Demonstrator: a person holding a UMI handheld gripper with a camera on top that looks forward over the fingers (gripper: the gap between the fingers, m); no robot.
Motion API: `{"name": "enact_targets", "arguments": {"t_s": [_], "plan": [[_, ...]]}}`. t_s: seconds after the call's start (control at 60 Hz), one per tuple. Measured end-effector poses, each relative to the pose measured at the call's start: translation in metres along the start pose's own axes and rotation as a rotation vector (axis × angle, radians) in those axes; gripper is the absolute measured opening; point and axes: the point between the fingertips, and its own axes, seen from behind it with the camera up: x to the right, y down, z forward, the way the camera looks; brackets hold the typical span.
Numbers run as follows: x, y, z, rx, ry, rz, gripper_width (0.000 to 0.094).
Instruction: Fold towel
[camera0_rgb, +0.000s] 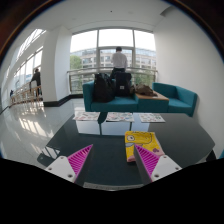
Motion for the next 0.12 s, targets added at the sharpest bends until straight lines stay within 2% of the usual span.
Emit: {"name": "enact_targets", "arguments": {"t_s": [0.117], "plan": [[0.0016, -0.0014, 0.0001, 0.014, 0.005, 0.0, 0.0809]]}}
